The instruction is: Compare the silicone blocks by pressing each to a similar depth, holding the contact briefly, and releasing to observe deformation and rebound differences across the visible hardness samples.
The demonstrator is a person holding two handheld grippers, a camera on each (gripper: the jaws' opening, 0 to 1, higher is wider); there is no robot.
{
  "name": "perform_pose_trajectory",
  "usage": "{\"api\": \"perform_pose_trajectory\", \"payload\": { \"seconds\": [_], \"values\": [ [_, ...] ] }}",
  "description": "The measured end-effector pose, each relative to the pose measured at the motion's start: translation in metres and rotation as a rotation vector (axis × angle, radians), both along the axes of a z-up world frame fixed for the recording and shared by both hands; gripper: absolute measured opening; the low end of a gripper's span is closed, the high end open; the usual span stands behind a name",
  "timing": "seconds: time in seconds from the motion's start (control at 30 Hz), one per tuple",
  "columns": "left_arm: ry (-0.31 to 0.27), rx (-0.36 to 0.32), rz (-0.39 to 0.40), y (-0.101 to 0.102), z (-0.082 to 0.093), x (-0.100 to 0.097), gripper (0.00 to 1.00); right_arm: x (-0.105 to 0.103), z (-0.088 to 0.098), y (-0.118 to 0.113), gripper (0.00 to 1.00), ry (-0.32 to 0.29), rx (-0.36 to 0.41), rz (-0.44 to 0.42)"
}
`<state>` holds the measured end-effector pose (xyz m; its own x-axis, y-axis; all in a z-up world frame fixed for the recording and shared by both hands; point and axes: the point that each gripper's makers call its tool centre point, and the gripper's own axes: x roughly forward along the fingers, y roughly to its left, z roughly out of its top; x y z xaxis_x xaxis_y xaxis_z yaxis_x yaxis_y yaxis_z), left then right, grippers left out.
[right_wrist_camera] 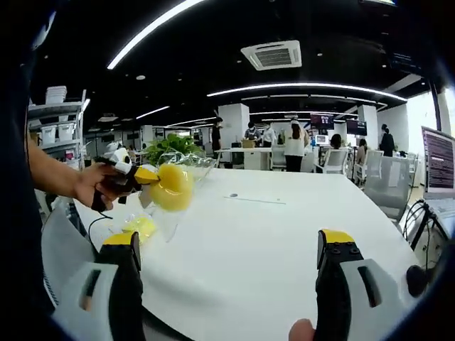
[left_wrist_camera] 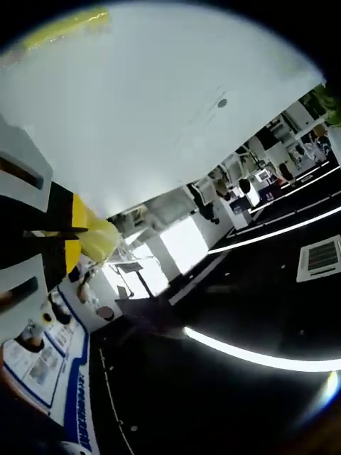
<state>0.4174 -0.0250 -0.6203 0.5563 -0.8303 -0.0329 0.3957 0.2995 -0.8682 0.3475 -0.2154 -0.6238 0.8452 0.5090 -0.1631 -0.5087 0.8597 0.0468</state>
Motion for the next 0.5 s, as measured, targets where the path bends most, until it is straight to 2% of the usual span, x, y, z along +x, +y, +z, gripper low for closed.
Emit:
{"api": "perform_pose_trajectory", "payload": {
  "seconds": [0.03, 0.33, 0.5],
  "values": [
    [0.026, 0.011, 0.004, 0.000, -0.008, 0.000, 0.00, -0.001, -0.003, -0.001, 0.97, 0.008, 0.002, -0.006],
    [0.136, 0.050, 0.042, 0.004, -0.058, 0.009, 0.00, -0.003, -0.012, -0.006, 0.97, 0.029, -0.007, -0.018],
    [0.177, 0.112, 0.055, 0.008, -0.084, 0.013, 0.00, -0.007, -0.019, -0.006, 0.97, 0.046, -0.015, -0.015]
  ]
}}
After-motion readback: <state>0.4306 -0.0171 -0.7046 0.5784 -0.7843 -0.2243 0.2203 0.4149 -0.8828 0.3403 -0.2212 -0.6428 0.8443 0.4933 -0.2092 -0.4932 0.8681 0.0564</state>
